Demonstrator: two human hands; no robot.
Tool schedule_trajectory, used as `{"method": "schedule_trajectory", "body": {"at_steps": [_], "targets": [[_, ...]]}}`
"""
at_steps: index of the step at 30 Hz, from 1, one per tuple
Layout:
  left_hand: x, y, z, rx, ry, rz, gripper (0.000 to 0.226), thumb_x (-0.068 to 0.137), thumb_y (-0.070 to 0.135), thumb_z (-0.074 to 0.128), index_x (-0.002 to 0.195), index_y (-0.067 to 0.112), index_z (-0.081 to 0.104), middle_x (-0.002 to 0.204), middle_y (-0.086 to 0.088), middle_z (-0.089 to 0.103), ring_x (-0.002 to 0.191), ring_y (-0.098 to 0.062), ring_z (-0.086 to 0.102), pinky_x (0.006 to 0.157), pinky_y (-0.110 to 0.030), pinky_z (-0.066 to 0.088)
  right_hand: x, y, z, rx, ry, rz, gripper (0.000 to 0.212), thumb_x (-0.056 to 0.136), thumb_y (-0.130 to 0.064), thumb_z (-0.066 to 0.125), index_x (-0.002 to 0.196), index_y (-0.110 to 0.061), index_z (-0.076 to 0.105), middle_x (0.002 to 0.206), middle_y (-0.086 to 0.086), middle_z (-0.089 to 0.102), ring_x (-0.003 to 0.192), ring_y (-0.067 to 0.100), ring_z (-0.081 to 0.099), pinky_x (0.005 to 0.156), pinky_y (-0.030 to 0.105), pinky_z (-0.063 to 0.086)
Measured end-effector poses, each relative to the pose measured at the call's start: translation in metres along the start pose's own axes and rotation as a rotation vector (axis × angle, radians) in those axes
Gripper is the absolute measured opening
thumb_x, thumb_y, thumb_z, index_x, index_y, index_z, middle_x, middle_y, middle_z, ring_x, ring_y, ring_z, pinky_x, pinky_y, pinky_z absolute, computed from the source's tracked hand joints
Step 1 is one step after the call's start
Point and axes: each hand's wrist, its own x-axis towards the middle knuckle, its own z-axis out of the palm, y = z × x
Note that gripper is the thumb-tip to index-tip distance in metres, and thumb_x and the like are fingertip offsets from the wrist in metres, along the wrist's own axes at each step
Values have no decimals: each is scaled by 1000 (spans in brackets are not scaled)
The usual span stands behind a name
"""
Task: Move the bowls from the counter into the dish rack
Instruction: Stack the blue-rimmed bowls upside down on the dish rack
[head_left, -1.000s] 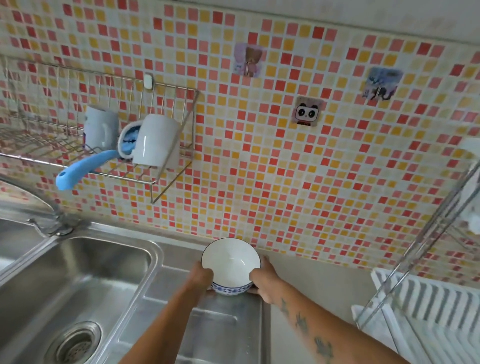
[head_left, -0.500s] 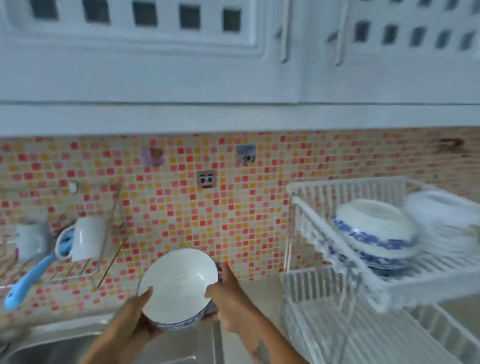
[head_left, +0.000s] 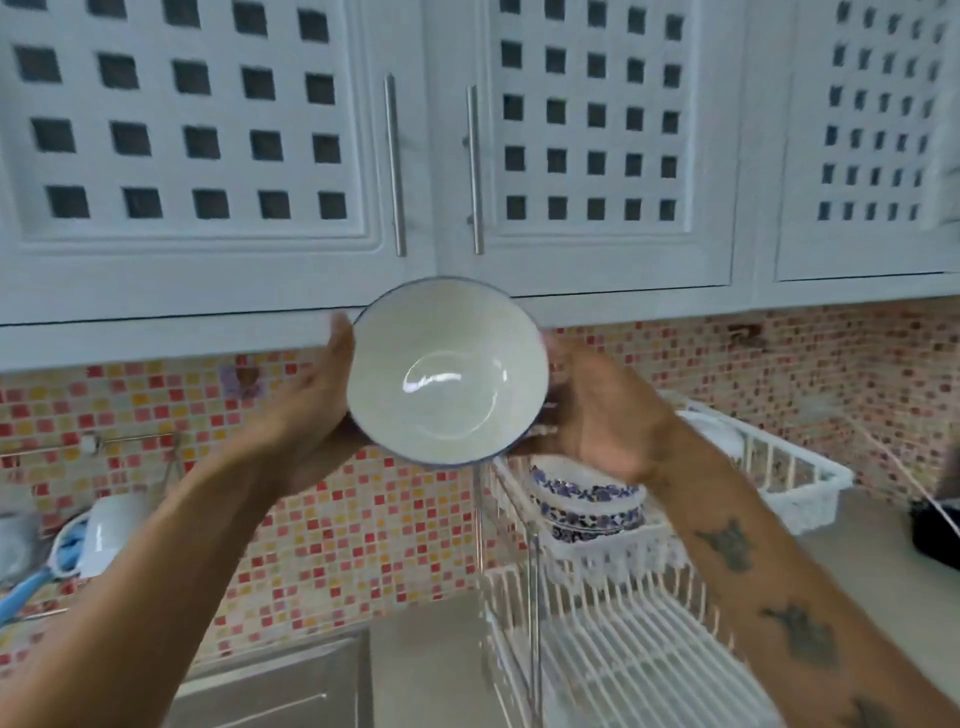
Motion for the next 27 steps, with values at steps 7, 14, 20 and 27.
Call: {"method": "schedule_trajectory", "body": {"at_steps": [7, 14, 20, 27], "targets": [[42, 27, 71, 264, -141, 123, 52, 97, 56, 12, 113, 30, 55, 94, 9, 74, 85, -5, 72, 73, -14, 57, 24, -51, -116, -128, -326, -43, 70, 55, -40, 88, 116, -21, 59, 106, 12, 68, 87, 29, 69, 72, 42, 60], [78, 30, 129, 487, -257, 248, 55, 96, 55, 25, 138, 24, 43, 130, -8, 55, 121, -26, 57, 96, -51, 53, 49, -73, -192, -554, -552, -43, 76, 61, -2, 83, 130, -18, 53, 128, 10, 62, 119, 28, 60, 95, 46, 53], [99, 11, 152, 755, -258, 280, 88, 77, 78, 39, 141, 17, 36, 131, -7, 46, 123, -20, 48, 103, -39, 48, 61, -72, -222, -931, -463, -138, 87, 58, -1, 87, 134, -13, 47, 130, -5, 58, 123, 10, 55, 99, 29, 50], [94, -6, 158, 1303, -202, 424, 108, 68, 84, 33, 149, 16, 14, 138, -1, 31, 125, -14, 40, 107, -30, 42, 67, -47, -231, -1161, -357, -290, 88, 59, -6, 87, 128, -30, 40, 128, -13, 52, 112, 13, 59, 80, 25, 59]]}}
